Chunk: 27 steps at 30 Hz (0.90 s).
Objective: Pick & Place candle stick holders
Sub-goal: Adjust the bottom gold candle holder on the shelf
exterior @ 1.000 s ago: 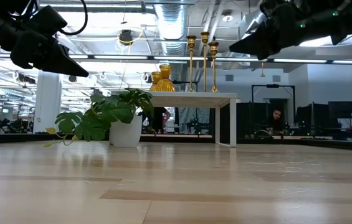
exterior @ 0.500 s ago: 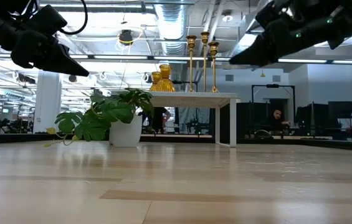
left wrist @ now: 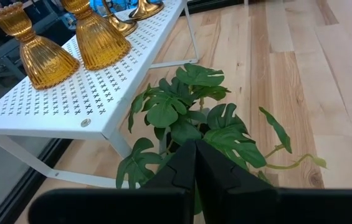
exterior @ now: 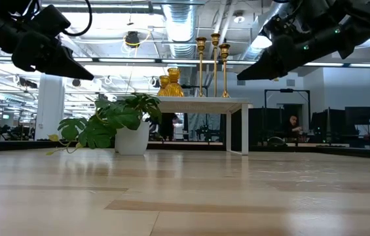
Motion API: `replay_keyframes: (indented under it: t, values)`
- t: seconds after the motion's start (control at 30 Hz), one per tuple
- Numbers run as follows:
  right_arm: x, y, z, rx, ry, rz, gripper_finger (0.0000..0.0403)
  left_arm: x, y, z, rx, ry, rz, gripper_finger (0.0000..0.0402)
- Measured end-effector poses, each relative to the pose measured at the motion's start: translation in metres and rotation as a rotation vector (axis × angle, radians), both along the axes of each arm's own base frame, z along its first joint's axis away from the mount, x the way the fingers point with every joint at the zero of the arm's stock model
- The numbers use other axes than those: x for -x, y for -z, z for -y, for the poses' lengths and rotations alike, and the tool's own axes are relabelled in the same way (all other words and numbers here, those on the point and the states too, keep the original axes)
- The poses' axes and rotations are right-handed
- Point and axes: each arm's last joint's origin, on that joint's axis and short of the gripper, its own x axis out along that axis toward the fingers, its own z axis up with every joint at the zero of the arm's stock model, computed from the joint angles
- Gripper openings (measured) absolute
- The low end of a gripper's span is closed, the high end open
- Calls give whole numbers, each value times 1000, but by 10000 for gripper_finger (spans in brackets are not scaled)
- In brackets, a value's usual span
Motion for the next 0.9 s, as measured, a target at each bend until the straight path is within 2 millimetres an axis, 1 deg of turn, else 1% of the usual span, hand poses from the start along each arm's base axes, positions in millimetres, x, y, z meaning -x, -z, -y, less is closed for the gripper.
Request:
replay_keyframes:
  t: [0.13,0.57,0.67,0.77,0.9]
  values:
    - [0,-1,0,-26,9,10,0,0,0,0,0,0,4,8]
    - [0,-1,0,-24,14,13,0,-1,-3,0,2,-2,28,8]
    - [-1,-7,4,-10,93,76,0,-1,-3,0,3,-3,36,8]
    - [-1,-14,9,-62,205,182,0,-1,-4,0,4,-4,49,8]
    - [-1,-16,10,-90,224,213,0,-1,-5,0,4,-4,50,8]
